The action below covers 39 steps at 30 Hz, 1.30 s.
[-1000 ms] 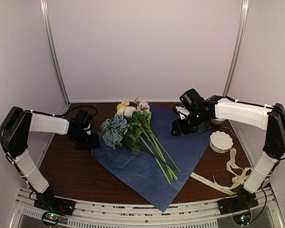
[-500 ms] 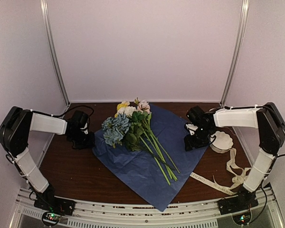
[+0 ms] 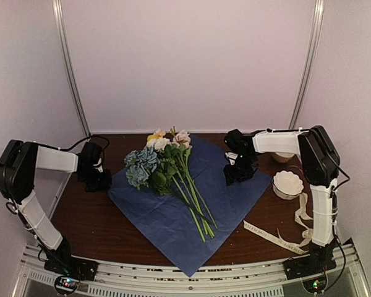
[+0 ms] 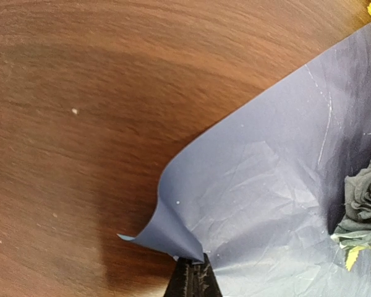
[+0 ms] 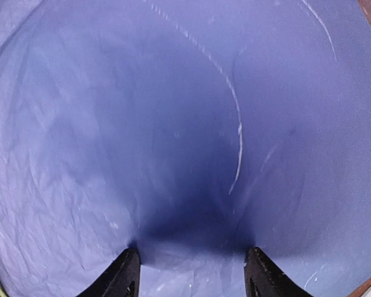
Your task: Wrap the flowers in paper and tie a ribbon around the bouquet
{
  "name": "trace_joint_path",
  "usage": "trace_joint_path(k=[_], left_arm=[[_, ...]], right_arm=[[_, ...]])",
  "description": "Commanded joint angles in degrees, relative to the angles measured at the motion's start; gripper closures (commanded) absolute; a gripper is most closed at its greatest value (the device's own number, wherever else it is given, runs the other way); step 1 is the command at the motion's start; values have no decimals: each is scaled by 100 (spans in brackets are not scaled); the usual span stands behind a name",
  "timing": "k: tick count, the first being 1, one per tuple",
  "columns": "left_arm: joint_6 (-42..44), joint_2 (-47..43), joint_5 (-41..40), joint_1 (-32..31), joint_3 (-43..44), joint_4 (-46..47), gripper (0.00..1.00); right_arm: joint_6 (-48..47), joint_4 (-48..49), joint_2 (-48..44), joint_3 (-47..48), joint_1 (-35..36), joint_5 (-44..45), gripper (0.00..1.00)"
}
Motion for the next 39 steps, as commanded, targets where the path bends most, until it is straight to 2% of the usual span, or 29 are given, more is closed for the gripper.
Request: trace_joint_path(k=[1,2,5,7,8,11,15,18,20,24,26,30,33,39], left_arm=[[393,-13,13,136,2,-52,100],[452,-54,78,132,21,-63,100],[521,-277,276,127,41,-59,62],[538,-561,312,119,19,-75,41],[530,-835,271,110,-24,-69,34],[566,-1584,-10,6,-197,-77,20],[738,-2497,-511,-487,-387,-254,17],[1013,-3042,-958,-1144,-439,-405,17],[1167,-3307,-962,-1478,-510,-416,17],[1189,-3601,-896,-1782,-697,-415,16],[1174,-3617,-847,-1885,-759,-382,16],[1131,-3425,-859,-2065,-784,-299,16],[1122,-3070,-840,-2147,-750,-246,16],[1211,-2168,-843,-2188,-584,-241,16]], right_arm=[[-175,-526,272,633,-5,213,41],[-188,-543,200,640,-5,218,41],[-306,-518,-270,424,22,96,42],[-517,-400,-827,42,145,-101,42],[-688,-275,-1159,-213,289,-211,42],[-1479,204,-2237,-1139,1099,-596,42],[-2326,388,-3063,-1933,2752,-645,38],[-2584,503,-3186,-2193,3847,-158,38],[-2780,649,-3164,-2382,4519,235,38],[-3532,1089,-2950,-2857,5443,1218,38],[-3813,1402,-2747,-2987,5730,1395,37],[-4005,1995,-2556,-3145,5875,1263,37],[-4134,2497,-2298,-3204,6028,1695,38],[-3971,2521,-1830,-2841,6039,2087,44]])
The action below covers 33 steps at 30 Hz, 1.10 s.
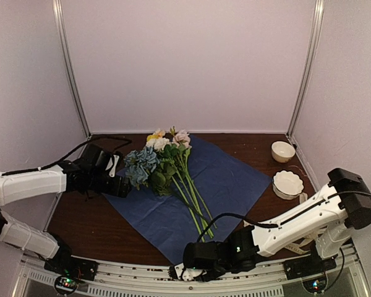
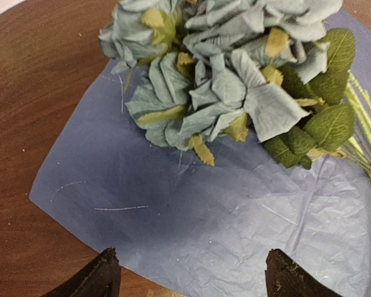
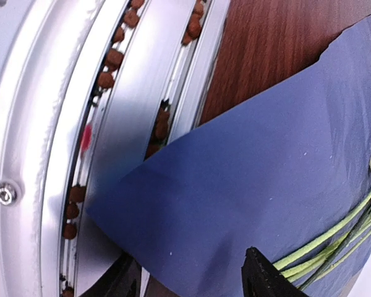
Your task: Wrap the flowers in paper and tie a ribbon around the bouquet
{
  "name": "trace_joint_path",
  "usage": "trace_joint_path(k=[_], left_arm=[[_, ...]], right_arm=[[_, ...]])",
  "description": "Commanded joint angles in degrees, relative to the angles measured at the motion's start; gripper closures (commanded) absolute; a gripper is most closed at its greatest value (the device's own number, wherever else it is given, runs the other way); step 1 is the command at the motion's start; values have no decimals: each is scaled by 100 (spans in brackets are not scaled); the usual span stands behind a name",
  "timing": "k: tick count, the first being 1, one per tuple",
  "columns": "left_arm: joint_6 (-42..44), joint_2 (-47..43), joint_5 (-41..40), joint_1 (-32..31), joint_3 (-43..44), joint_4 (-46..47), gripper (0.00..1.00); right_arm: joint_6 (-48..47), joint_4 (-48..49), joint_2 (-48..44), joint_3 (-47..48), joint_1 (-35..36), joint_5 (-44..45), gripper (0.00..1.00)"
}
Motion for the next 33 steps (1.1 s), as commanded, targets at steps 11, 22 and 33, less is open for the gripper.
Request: trace_joint_path(k=[11,22,33], left_arm=[[424,1200,-21,-38,140,498,17],[1638,-1223,28,-1234,-1062,1676,29],[2593,-1474,364,-3195,-1631,2010,24]], right_arm=[[-229,472,190,91,-130,486,88],[778,149,-386,358,-1168,-1704,100],[1554,231,-264,661,-2642,-4223,100]])
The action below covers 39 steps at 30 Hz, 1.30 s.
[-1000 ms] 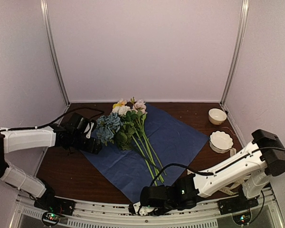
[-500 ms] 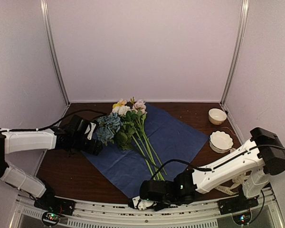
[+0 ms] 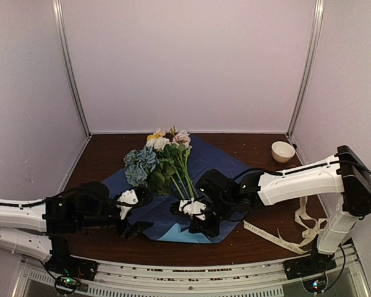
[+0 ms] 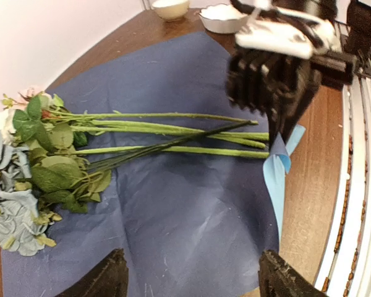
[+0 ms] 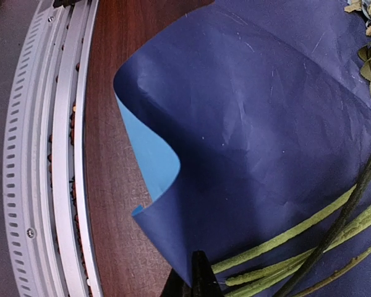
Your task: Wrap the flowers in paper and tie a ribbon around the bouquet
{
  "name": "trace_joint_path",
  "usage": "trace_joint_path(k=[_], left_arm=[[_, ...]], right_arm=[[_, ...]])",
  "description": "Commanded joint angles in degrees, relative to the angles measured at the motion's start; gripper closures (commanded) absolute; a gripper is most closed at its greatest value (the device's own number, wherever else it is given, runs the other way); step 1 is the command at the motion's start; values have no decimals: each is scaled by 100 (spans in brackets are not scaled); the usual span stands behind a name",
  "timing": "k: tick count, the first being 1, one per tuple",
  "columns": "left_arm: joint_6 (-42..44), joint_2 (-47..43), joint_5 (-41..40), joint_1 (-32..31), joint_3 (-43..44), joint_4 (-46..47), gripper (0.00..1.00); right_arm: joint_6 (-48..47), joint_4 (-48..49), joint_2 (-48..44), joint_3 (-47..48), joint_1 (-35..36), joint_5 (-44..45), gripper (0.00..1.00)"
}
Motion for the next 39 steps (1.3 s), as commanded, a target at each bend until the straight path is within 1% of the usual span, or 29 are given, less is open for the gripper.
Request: trace_joint_path(k=[1,4,7,9,11,14,16,20,22,24,26,29,31,33,36,37,39], left_arm=[[614,674,260,-171,149,253,22],[1042,1359,114,-173,490,134,20],[1361,1899,485,-173,768,240,18],[1361,2156,676,-173,844,324,18],[1267,2339,747,-173,804,470,18],[1091,2387,946,-173,731,639,21],[916,2257,926,-173,662,709,21],[668,1477,392,-173,412,598,21],[636,1070,409,-173,297,598,21],[533,910,578,-176,249,604,21],[398,1083,613,-304,267,555,22],[371,1667,384,-819,454,533,20],[305,1908,224,-1027,600,550,19],[258,1994,-62,-1031,585,726,18],[397,2004,-296,-1025,325,1272,18],[421,2031,-403,-1025,259,1433,19],[460,2168,-536,-997,223,1546,24]], right_arm=[[372,55,-55,179,-228,-1034,100],[416,121,-109,221,-378,-1202,100],[500,126,-83,390,-560,-1557,100],[550,116,-38,497,-662,-1758,100],[541,116,-26,503,-720,-1749,100],[499,75,-5,493,-722,-1784,100],[438,-67,53,535,-728,-1758,100],[380,-217,52,491,-725,-1529,100],[435,-136,70,449,-730,-1470,100],[448,-130,129,502,-734,-1454,100],[444,-216,191,581,-732,-1393,100],[537,-213,209,618,-734,-1452,100],[638,-154,233,597,-737,-1580,100],[712,-101,269,567,-735,-1670,100],[683,-147,268,515,-738,-1641,100],[645,-215,260,509,-738,-1606,100],[574,-314,179,453,-734,-1590,100]])
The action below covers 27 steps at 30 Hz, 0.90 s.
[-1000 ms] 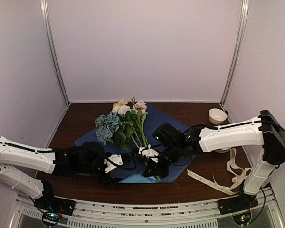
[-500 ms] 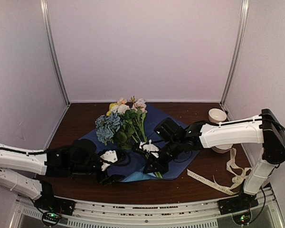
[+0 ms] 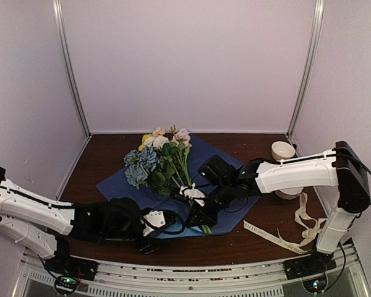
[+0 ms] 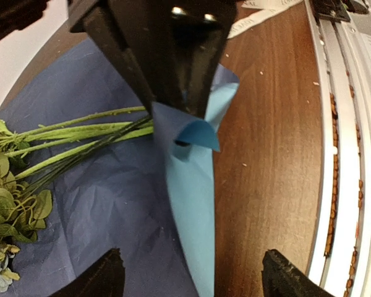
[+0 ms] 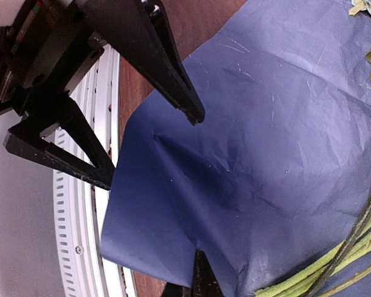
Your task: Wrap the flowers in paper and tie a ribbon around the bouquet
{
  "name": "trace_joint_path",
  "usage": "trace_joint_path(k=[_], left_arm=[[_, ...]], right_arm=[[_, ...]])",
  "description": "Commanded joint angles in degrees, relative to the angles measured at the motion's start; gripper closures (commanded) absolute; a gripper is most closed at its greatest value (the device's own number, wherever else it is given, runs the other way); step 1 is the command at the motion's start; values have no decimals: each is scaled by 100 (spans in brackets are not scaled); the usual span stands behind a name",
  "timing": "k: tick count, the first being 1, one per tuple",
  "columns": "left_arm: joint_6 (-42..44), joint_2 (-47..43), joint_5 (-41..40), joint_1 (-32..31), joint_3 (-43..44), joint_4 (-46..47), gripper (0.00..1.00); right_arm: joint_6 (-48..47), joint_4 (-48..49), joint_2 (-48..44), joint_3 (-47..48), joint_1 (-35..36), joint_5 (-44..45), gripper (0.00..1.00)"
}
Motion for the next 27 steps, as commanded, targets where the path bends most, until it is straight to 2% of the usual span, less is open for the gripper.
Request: trace_joint_path(k=[1,6,8,12,14,17,19,22,25,27], left_arm=[[34,216,-395,80,-145,840,28],[3,699,515,255,-223,1222,46],[-10,749,658,374,-233,1281,61],[7,591,861,655,-340,1238,100],[36,583,924,802,-412,1313,100],[125,770,1009,1016,-320,1284,100],[348,867,1152,1096,-180,1059,100],[375,988,1311,1114,-130,1074,100],[220,1040,1330,1164,-189,1209,100],[223,1079,1335,1167,-161,1261,100]], right_arm=[[-55,-151,-83,-56,-28,-17,100],[4,-269,-174,-80,-30,-57,100],[-7,-387,-128,-19,-30,-154,100],[-63,-751,11,182,-45,-300,99],[-19,-877,24,276,-84,-412,91],[349,-710,-182,242,-344,-427,70],[1016,-241,-373,83,-658,-235,67],[2063,193,-365,1,-1061,897,68],[2470,-323,56,251,-1121,2455,76],[2588,-561,371,438,-1121,2873,81]])
